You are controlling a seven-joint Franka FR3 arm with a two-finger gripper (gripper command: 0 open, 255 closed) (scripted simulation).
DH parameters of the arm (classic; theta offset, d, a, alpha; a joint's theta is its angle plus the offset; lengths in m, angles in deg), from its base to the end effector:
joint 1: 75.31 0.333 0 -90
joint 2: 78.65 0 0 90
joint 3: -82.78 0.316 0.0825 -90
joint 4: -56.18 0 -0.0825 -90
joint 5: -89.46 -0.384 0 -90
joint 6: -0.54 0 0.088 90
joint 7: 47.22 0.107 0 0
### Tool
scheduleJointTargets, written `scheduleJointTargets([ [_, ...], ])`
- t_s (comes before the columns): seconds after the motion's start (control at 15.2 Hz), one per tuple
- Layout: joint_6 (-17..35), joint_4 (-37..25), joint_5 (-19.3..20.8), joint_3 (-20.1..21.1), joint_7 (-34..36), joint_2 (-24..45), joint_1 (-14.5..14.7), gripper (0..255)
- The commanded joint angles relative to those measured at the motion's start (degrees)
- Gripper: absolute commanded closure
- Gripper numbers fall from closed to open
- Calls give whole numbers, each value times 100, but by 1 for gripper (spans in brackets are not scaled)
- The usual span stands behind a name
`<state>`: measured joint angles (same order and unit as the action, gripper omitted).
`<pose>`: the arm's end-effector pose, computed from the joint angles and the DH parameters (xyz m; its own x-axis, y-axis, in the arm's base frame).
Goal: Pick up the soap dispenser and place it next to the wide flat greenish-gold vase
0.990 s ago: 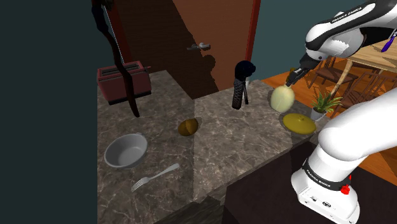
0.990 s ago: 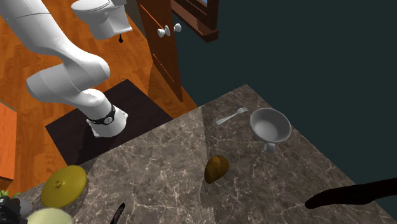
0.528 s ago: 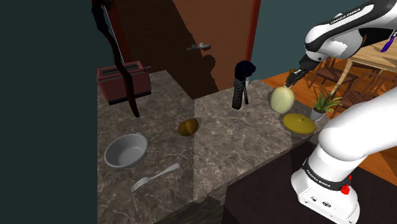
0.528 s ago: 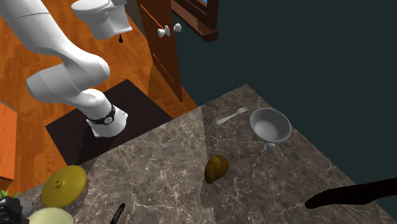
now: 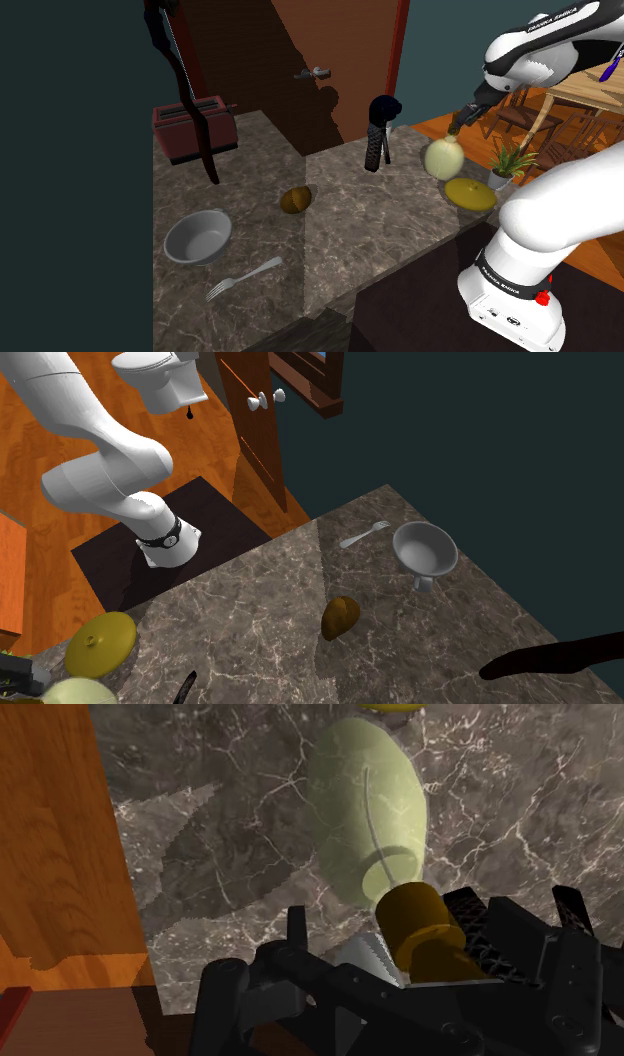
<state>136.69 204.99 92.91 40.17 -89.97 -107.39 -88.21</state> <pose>0.2413 -0.3436 0.3975 0.9379 -0.1519 0.3117 -0.1293 -0.9873 -0.0923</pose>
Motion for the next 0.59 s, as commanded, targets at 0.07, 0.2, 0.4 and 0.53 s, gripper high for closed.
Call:
scheduleJointTargets([
  [0.07, -588, -237, 157, 200, 124, -347, -221, 0],
  [0.2, -588, -236, 157, 202, 124, -348, -222, 0],
  [0.4, -588, -237, 156, 201, 123, -347, -222, 0],
  [0.53, -588, -237, 156, 201, 123, -347, -222, 0],
])
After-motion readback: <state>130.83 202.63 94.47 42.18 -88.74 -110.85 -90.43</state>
